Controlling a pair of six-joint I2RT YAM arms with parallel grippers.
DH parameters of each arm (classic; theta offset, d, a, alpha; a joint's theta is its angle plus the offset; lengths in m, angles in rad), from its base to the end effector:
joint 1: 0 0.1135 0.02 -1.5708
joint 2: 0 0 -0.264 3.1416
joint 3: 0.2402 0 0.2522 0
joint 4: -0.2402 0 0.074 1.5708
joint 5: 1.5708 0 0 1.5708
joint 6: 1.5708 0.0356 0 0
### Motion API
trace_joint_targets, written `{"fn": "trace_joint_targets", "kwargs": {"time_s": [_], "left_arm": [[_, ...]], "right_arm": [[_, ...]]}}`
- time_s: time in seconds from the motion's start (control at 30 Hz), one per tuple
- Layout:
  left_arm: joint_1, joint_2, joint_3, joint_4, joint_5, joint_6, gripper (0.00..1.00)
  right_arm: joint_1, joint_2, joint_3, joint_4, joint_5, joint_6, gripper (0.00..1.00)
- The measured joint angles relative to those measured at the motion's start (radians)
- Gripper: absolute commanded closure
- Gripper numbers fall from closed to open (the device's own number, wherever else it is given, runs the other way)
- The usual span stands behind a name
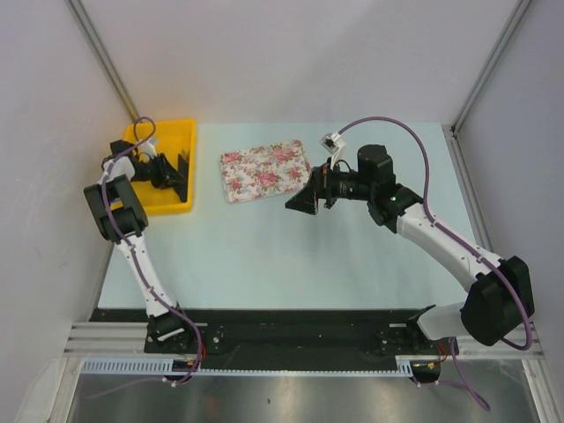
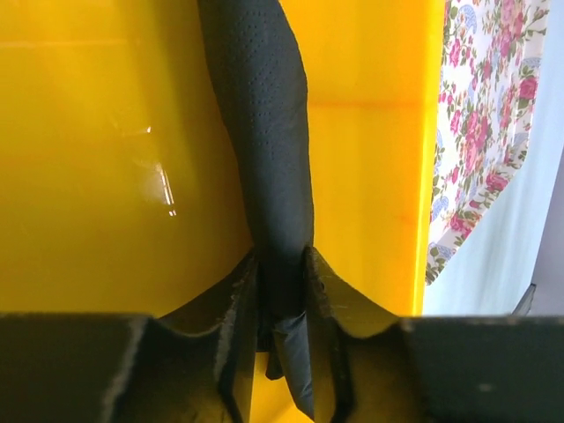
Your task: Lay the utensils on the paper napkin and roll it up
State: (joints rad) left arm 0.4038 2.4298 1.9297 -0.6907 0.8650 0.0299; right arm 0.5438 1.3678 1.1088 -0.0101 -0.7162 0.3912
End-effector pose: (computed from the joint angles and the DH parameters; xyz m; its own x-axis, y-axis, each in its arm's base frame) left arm 0.4701 0.1714 0.1310 -0.8535 -0.3436 -0.3919 0.0303 0.7180 -0.6954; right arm 0.2585 0.1836 0.3405 -0.5656 -0.0059 -0.8246 -0.7747 0.3465 0.5289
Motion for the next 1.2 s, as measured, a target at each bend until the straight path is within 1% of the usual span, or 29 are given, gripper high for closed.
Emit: {"fn": "trace_joint_targets", "kwargs": {"time_s": [0.07, 0.1, 0.2, 0.23, 0.37, 0.43, 0.6, 0.67, 0.77, 0.93, 0.97, 1.03, 1.07, 1.2], "left_arm": [[-0.005, -0.002, -0.003, 0.009, -0.005, -0.001, 0.6], [-0.006, -0.01, -0.012, 0.021, -0.009, -0.002, 0.56], [-0.019, -0.039, -0.045, 0.048, -0.041, -0.002, 0.53], [-0.025, -0.056, -0.062, 0.061, -0.066, 0.0, 0.49], [-0.046, -0.113, -0.113, 0.099, -0.169, 0.007, 0.46], [-0.054, -0.133, -0.131, 0.11, -0.224, 0.015, 0.43], [-0.065, -0.163, -0.152, 0.127, -0.325, 0.031, 0.43], [-0.066, -0.172, -0.164, 0.136, -0.356, 0.033, 0.46], [-0.066, -0.185, -0.177, 0.142, -0.387, 0.04, 0.54], [-0.066, -0.197, -0.183, 0.144, -0.417, 0.061, 0.61], [-0.067, -0.199, -0.183, 0.144, -0.419, 0.066, 0.64], [-0.067, -0.199, -0.183, 0.143, -0.421, 0.076, 0.66], [-0.068, -0.199, -0.183, 0.142, -0.422, 0.077, 0.7], [-0.068, -0.199, -0.183, 0.142, -0.42, 0.085, 0.75]], "right_arm": [[0.0, 0.0, 0.0, 0.0, 0.0, 0.0, 0.01], [0.0, 0.0, 0.0, 0.0, 0.0, 0.0, 0.01], [0.0, 0.0, 0.0, 0.0, 0.0, 0.0, 0.01], [0.0, 0.0, 0.0, 0.0, 0.0, 0.0, 0.01], [0.0, 0.0, 0.0, 0.0, 0.0, 0.0, 0.01], [0.0, 0.0, 0.0, 0.0, 0.0, 0.0, 0.01], [0.0, 0.0, 0.0, 0.0, 0.0, 0.0, 0.01], [0.0, -0.001, 0.0, 0.0, 0.0, 0.0, 0.01], [0.0, -0.001, 0.0, -0.001, 0.0, 0.0, 0.01], [0.0, -0.001, 0.0, 0.0, 0.0, 0.0, 0.01], [0.0, -0.001, 0.0, 0.0, 0.0, 0.0, 0.01], [0.0, -0.001, 0.0, 0.0, 0.0, 0.0, 0.01], [0.0, -0.001, 0.0, 0.0, 0.0, 0.0, 0.01], [-0.001, -0.001, 0.0, 0.0, 0.0, 0.0, 0.01]]}}
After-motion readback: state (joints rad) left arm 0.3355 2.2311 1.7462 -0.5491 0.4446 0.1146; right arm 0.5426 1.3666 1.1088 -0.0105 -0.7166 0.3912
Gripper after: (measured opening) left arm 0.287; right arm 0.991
